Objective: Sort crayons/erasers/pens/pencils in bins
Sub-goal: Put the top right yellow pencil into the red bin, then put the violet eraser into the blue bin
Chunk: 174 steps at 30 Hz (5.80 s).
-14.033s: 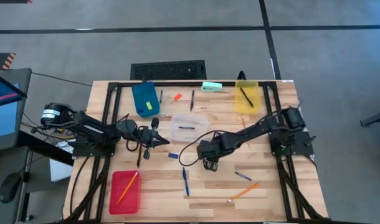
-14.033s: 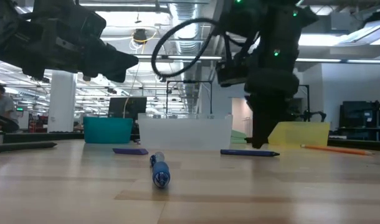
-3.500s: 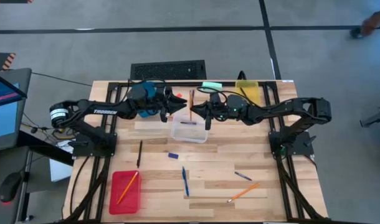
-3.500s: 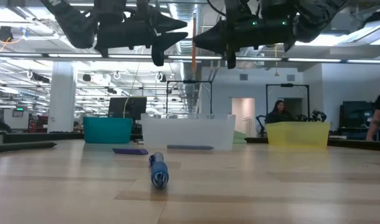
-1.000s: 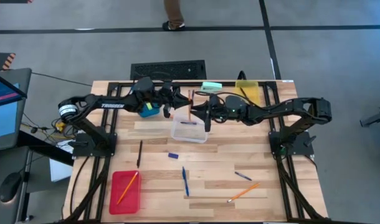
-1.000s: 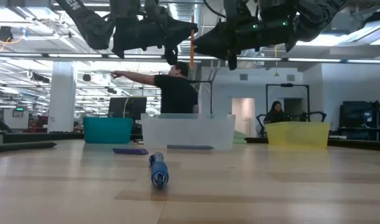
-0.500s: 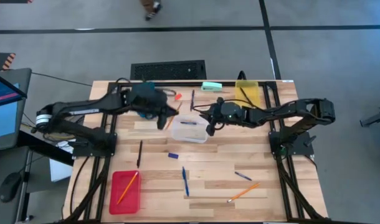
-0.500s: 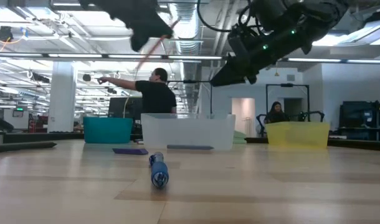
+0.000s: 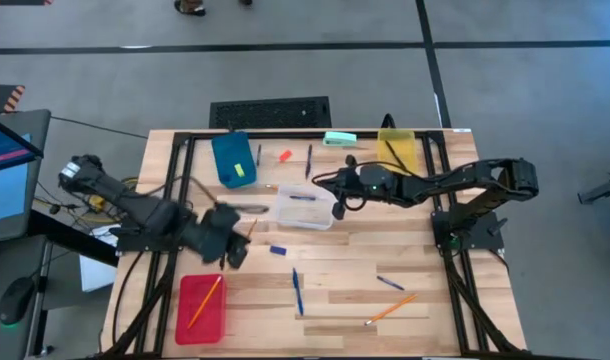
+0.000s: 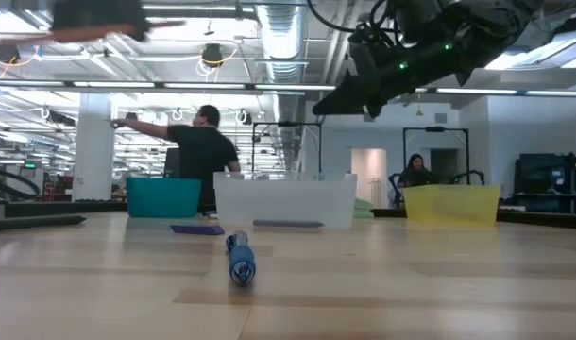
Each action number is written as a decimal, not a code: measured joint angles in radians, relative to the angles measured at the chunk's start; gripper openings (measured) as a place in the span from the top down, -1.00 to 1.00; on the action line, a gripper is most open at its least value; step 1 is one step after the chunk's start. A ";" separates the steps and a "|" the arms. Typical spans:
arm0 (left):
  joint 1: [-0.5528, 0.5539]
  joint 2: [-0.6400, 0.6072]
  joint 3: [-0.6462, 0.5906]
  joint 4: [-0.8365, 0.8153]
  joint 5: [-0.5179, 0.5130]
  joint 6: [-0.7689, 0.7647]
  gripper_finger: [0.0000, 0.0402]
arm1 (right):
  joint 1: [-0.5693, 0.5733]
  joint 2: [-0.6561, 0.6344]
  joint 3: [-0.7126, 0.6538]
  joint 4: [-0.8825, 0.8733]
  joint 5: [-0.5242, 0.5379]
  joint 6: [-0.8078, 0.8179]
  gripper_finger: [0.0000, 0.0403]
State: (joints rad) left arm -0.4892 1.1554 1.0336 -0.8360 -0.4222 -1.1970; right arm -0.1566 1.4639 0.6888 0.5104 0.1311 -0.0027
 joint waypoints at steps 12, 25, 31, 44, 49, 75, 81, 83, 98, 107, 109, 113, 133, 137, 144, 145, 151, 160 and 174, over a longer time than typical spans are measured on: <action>-0.425 0.168 0.000 -0.156 -0.043 -0.473 0.95 | 0.016 0.000 -0.009 -0.042 -0.030 -0.007 0.97; -0.659 0.427 0.000 -0.143 -0.166 -0.881 0.95 | 0.021 0.000 -0.009 -0.042 -0.031 -0.036 0.97; -0.663 0.448 0.000 -0.199 -0.159 -0.894 0.95 | 0.021 0.000 -0.008 -0.041 -0.032 -0.054 0.99; -0.654 0.448 0.000 -0.228 -0.102 -0.853 0.92 | 0.017 0.000 -0.008 -0.039 -0.034 -0.062 0.99; -0.655 0.448 0.000 -0.231 -0.073 -0.850 0.90 | 0.017 0.000 -0.008 -0.040 -0.034 -0.062 0.97; -0.655 0.448 0.009 -0.243 -0.001 -0.849 0.59 | 0.017 0.000 -0.008 -0.052 -0.034 -0.091 0.98; -0.655 0.448 0.130 -0.420 -0.011 -0.780 0.46 | 0.017 0.000 -0.008 -0.061 -0.034 -0.103 0.98; -0.655 0.448 0.181 -0.497 -0.054 -0.760 0.47 | 0.017 0.000 -0.008 -0.064 -0.034 -0.103 0.97; -0.450 0.298 0.221 -0.409 -0.312 -0.198 1.00 | 0.054 0.000 -0.008 -0.097 -0.127 -0.142 0.99; -0.191 0.287 0.177 -0.089 -0.117 0.432 1.00 | 0.049 0.000 -0.265 0.442 -0.186 -0.118 0.99; -0.129 0.283 0.131 0.041 -0.044 0.569 1.00 | 0.043 -0.003 -0.312 0.523 -0.187 -0.118 0.99; 0.017 0.282 0.013 0.335 0.159 0.803 1.00 | 0.028 -0.044 -0.356 0.566 -0.189 -0.110 0.99; 0.361 0.380 -0.177 0.427 0.481 1.169 0.43 | -0.003 -0.265 -0.368 0.299 -0.186 -0.173 0.99; 0.331 0.447 -0.177 0.458 0.367 1.207 0.22 | -0.003 -0.272 -0.367 0.282 -0.186 -0.179 0.99; 0.332 0.504 -0.177 0.516 0.342 1.186 0.09 | -0.003 -0.273 -0.367 0.260 -0.185 -0.180 0.99; 0.336 0.509 -0.177 0.517 0.352 1.176 0.09 | -0.003 -0.273 -0.367 0.258 -0.185 -0.180 0.99; 0.337 0.539 -0.185 0.528 0.390 1.149 0.09 | -0.003 -0.273 -0.367 0.252 -0.184 -0.181 0.99; 0.310 0.591 -0.179 0.558 0.340 1.168 0.11 | -0.003 -0.274 -0.367 0.252 -0.183 -0.181 0.99; 0.309 0.593 -0.177 0.533 0.400 1.185 0.76 | -0.003 -0.274 -0.367 0.251 -0.183 -0.181 0.99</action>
State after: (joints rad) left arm -0.1806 1.7481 0.8565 -0.3029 -0.0223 -0.0119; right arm -0.1596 1.1904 0.3222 0.7616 -0.0521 -0.1837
